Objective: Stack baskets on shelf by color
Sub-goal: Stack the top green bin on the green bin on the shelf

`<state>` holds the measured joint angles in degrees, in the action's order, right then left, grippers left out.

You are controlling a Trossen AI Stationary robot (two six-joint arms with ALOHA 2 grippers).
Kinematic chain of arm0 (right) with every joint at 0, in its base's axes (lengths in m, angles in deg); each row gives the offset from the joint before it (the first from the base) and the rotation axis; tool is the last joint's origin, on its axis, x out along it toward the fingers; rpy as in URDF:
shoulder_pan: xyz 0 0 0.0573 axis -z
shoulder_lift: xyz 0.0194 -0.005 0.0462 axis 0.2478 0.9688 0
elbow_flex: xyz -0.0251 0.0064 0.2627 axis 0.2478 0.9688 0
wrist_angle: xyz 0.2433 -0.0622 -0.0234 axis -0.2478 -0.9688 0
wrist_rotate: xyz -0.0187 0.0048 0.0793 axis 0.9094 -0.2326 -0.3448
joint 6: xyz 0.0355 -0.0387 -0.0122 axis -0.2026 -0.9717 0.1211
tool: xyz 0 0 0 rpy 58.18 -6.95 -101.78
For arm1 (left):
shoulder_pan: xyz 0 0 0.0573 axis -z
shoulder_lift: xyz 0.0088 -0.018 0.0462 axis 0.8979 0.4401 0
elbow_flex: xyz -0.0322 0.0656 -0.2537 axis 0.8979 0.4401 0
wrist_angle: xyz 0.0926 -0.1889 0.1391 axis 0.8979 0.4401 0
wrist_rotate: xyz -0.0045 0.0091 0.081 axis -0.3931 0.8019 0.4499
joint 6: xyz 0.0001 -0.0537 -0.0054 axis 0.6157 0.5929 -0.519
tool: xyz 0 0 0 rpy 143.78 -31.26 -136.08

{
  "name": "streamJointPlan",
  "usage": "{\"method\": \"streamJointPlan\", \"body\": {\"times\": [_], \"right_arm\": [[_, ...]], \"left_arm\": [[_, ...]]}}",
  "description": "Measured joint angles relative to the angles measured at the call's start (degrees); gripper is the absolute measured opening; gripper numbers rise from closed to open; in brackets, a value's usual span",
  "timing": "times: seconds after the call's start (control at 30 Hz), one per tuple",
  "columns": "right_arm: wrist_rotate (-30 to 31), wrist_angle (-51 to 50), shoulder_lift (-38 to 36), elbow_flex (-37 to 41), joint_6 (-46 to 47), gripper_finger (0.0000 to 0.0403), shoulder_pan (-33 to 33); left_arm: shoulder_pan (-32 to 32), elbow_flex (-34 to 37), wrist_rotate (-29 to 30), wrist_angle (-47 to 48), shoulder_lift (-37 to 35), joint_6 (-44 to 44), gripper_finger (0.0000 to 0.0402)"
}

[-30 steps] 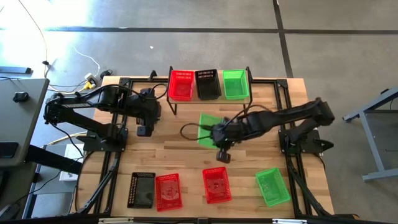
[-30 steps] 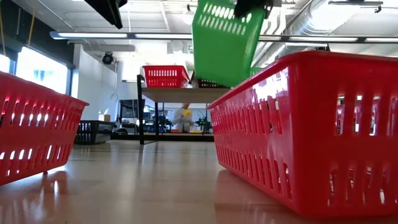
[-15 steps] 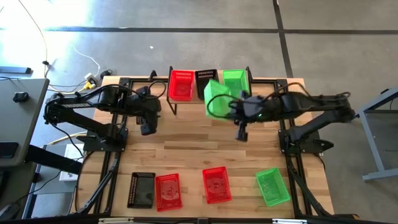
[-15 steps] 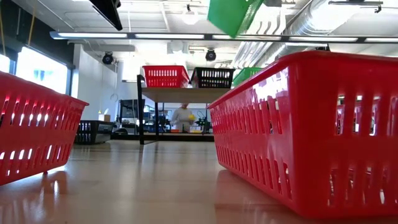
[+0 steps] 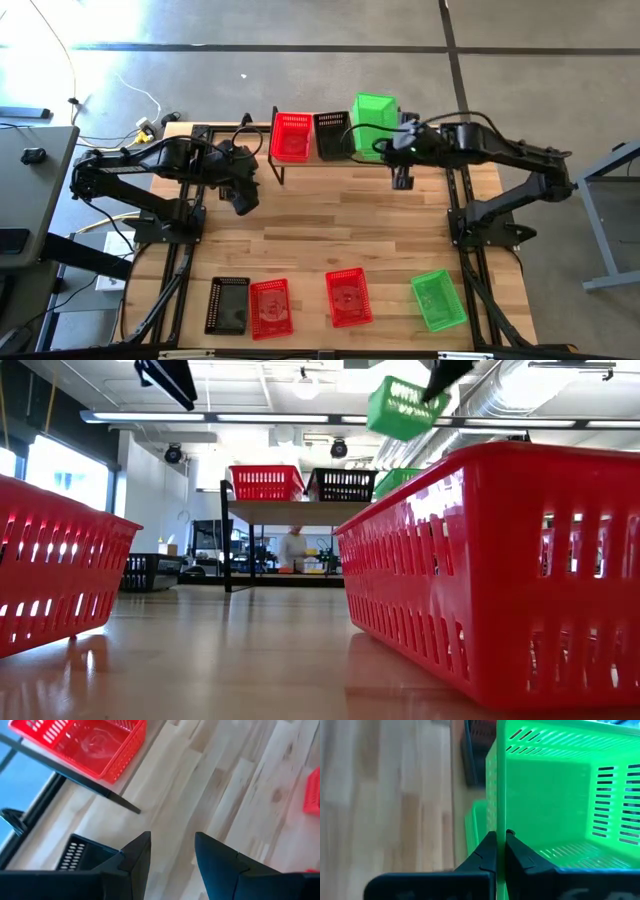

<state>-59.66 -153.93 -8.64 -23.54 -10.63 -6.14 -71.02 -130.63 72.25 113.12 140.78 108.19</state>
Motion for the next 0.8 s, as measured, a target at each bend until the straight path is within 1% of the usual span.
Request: {"method": "streamJointPlan", "body": {"times": [0.13, 0.33, 0.43, 0.57, 0.8], "right_arm": [[-1.87, -3.80, 1.72, 0.01, -3.49, 0.0000, 4.00], [-2.50, -3.78, 3.52, 0.00, -7.37, 0.0000, 7.97], [-5.32, -3.81, 4.66, 0.01, -7.33, 0.0000, 9.83], [-7.56, -4.80, 6.35, 0.01, -6.42, 0.0000, 11.29], [-8.38, -6.54, 7.63, 0.01, -6.41, 0.0000, 11.43]], "left_arm": [[0.00, 0.00, 0.00, 0.00, 0.00, 3.60, 0.0142], [0.02, 0.00, 0.26, 0.00, 0.00, 6.18, 0.0142], [0.02, 0.00, 0.87, 0.00, 0.00, 7.02, 0.0142], [0.01, 0.00, 0.88, 0.01, 0.00, 7.17, 0.0142], [0.02, 0.00, 0.88, 0.04, 0.00, 7.16, 0.0142]]}}
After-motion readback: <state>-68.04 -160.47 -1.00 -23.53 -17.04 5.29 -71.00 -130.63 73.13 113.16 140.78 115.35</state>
